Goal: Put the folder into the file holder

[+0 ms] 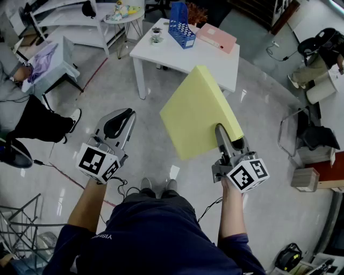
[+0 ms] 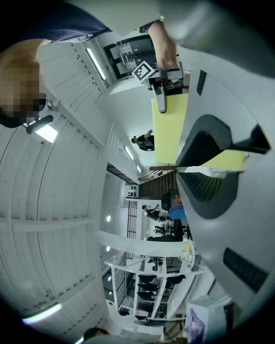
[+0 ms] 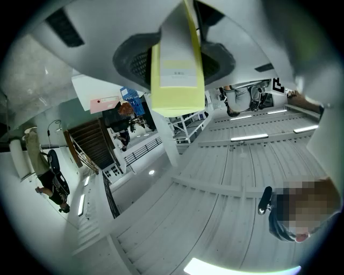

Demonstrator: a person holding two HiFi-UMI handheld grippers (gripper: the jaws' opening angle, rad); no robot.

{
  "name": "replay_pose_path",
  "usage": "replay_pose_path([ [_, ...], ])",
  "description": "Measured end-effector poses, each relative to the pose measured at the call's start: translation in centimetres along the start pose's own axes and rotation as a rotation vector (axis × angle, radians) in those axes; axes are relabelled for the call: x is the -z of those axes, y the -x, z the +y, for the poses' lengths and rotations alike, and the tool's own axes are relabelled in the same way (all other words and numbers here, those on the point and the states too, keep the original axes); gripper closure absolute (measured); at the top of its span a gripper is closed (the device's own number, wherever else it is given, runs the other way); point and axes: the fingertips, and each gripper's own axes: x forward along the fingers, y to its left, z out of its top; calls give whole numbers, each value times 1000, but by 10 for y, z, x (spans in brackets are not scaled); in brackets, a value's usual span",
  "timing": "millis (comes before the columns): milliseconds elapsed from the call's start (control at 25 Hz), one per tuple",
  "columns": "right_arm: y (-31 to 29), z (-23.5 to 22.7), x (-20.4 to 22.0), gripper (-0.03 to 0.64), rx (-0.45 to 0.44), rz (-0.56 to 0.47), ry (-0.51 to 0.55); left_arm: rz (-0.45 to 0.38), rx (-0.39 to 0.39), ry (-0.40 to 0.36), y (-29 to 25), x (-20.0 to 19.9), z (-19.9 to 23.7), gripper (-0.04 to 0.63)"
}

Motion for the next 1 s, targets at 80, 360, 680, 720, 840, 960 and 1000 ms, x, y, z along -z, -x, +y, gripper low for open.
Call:
replay_pose_path([
  [80, 4, -4, -1, 459, 2, -3, -10, 1, 2, -1, -1, 0, -5, 538],
  [360, 10, -13, 1, 459, 7, 4, -22, 16, -2, 4, -4, 3, -13, 538],
  [680, 16, -25, 4, 459, 3, 19, -28, 22, -11, 12, -12, 7, -24, 538],
  [720, 17, -26, 4, 459, 1, 20, -29, 22, -13, 12, -13, 7, -25, 538],
  [840, 18, -32, 5, 459, -6, 22, -33, 24, -22, 14, -17, 8, -30, 538],
  [960, 21, -41, 3, 459, -16, 25, -34, 24, -34, 13, -23, 8, -38, 538],
  [1000, 22, -44, 3, 459, -21, 27, -34, 24, -38, 13, -25, 8, -41, 538],
])
